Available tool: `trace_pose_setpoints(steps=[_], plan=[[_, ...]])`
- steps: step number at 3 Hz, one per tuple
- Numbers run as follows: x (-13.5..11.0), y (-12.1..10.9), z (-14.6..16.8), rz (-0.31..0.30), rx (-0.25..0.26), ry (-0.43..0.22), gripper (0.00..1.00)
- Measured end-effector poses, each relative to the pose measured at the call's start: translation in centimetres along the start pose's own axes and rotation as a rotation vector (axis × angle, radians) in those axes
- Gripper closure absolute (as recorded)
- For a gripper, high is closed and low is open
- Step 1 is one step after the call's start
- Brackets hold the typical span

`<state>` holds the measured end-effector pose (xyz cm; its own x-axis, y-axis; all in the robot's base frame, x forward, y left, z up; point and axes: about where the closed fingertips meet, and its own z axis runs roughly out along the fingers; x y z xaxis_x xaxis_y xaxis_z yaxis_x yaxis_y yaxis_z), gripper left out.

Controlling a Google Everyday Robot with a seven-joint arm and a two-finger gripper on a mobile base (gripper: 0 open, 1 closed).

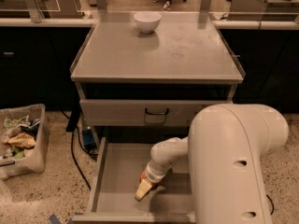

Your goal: Pick orange from middle drawer and place on counter

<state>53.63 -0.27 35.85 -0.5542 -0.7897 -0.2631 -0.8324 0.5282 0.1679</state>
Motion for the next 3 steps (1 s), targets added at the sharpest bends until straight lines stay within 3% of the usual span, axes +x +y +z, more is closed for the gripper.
trace_pose_setpoints(steps=[3], plan=[[0.0,0.01,0.01,0.0,0.0,0.0,0.89]])
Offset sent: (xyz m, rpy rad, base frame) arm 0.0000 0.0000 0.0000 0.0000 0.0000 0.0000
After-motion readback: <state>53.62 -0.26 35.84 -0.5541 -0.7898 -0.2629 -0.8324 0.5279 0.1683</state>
